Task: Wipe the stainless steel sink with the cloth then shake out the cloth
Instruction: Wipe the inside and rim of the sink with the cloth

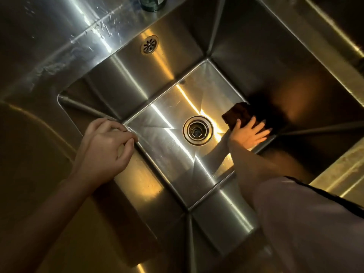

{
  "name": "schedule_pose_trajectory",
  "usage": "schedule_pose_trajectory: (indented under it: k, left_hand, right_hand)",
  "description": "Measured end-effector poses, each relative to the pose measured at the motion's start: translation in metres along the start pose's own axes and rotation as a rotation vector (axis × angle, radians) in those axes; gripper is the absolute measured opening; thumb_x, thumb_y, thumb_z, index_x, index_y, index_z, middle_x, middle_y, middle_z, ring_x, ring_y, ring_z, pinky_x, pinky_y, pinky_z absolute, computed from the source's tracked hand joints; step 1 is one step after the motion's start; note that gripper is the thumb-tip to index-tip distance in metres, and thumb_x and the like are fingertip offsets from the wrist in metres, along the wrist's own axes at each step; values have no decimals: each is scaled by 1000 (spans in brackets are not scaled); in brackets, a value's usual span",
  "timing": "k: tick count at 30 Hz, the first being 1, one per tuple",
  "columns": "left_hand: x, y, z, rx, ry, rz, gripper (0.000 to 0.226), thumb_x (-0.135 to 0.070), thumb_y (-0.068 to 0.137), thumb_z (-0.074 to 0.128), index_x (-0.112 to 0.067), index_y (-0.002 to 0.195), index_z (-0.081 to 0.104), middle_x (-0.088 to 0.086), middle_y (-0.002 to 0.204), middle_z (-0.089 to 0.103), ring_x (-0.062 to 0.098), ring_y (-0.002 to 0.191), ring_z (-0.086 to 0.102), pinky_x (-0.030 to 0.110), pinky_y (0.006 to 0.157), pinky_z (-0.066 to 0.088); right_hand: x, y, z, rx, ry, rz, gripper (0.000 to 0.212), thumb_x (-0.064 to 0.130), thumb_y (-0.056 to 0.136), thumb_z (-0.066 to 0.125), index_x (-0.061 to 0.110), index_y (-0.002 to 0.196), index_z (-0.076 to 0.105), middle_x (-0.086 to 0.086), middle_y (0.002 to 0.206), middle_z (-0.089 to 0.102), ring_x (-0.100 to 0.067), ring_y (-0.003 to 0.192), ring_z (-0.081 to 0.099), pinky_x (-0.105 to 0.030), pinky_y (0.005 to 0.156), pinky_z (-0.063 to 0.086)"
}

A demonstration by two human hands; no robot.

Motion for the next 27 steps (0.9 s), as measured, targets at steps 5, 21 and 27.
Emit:
schedule_pose_trajectory:
  k: [5,21,27]
  left_hand:
    - [-2,0,0,-10,6,4,37,-31,88,41,-17,89,75,0,81,70,14,96,55,29,104,23]
    - [-1,1,-2,18,35,-2,38,-33,89,39,-19,90,74,0,82,72,18,96,59,31,104,23]
    - [-3,1,-6,14,64,-19,38,-34,88,39,-17,87,73,4,82,70,22,97,59,37,106,25]
  right_hand:
    - [-9,-23,10,-2,-6,73,55,48,97,41,23,146,36,-12,159,18,-44,145,4,-58,116,15]
    - [32,-227,17,346,126,310,73,51,92,50,24,153,18,-14,161,7,-47,144,-3,-64,112,20]
    - [23,-225,-24,618,-76,141,74,51,98,35,30,152,-11,-13,158,-20,-46,143,-12,-65,113,6]
Point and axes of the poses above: each hand's wrist, its own y-axis towards the middle knuckle, its own z-axis out of the palm, x = y × z, the point moved 2 cm from there along y, towards the middle knuckle
